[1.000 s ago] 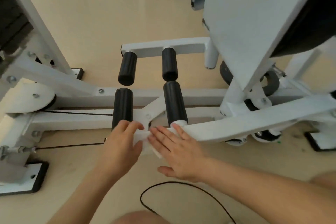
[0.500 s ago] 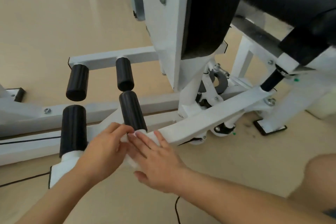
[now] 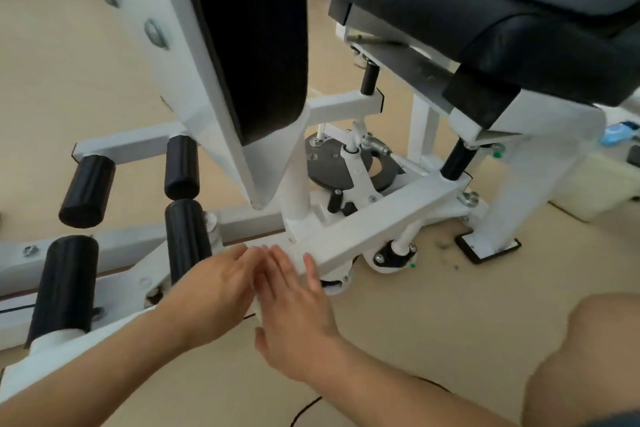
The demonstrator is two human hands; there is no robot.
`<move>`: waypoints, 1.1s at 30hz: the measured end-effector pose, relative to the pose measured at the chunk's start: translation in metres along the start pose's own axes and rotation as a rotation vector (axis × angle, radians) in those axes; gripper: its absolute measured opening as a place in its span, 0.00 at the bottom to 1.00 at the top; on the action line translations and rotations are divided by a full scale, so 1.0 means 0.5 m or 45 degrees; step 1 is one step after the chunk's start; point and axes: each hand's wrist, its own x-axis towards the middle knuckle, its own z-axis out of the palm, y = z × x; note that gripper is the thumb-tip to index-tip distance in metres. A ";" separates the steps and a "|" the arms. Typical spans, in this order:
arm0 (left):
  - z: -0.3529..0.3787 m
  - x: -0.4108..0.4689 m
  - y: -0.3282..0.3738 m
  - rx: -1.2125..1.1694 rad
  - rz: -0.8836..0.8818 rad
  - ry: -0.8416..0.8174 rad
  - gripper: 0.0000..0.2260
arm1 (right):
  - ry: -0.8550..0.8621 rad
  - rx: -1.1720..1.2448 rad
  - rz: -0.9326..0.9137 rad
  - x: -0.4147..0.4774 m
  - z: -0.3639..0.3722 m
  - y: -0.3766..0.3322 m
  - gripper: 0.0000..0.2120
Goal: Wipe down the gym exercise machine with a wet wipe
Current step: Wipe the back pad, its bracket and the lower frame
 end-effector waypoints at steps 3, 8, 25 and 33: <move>-0.015 0.009 0.003 0.172 -0.026 -0.145 0.20 | 0.038 -0.084 0.064 -0.015 -0.006 0.116 0.43; -0.022 0.084 0.081 0.345 0.142 -0.282 0.23 | -0.158 -0.201 0.584 -0.017 -0.065 0.388 0.49; 0.050 0.282 0.198 0.508 0.299 -0.167 0.13 | -0.257 -0.383 -0.061 -0.008 -0.093 0.498 0.41; 0.082 0.358 0.280 0.547 0.228 -0.096 0.25 | 0.404 -0.198 0.044 -0.052 0.004 0.571 0.31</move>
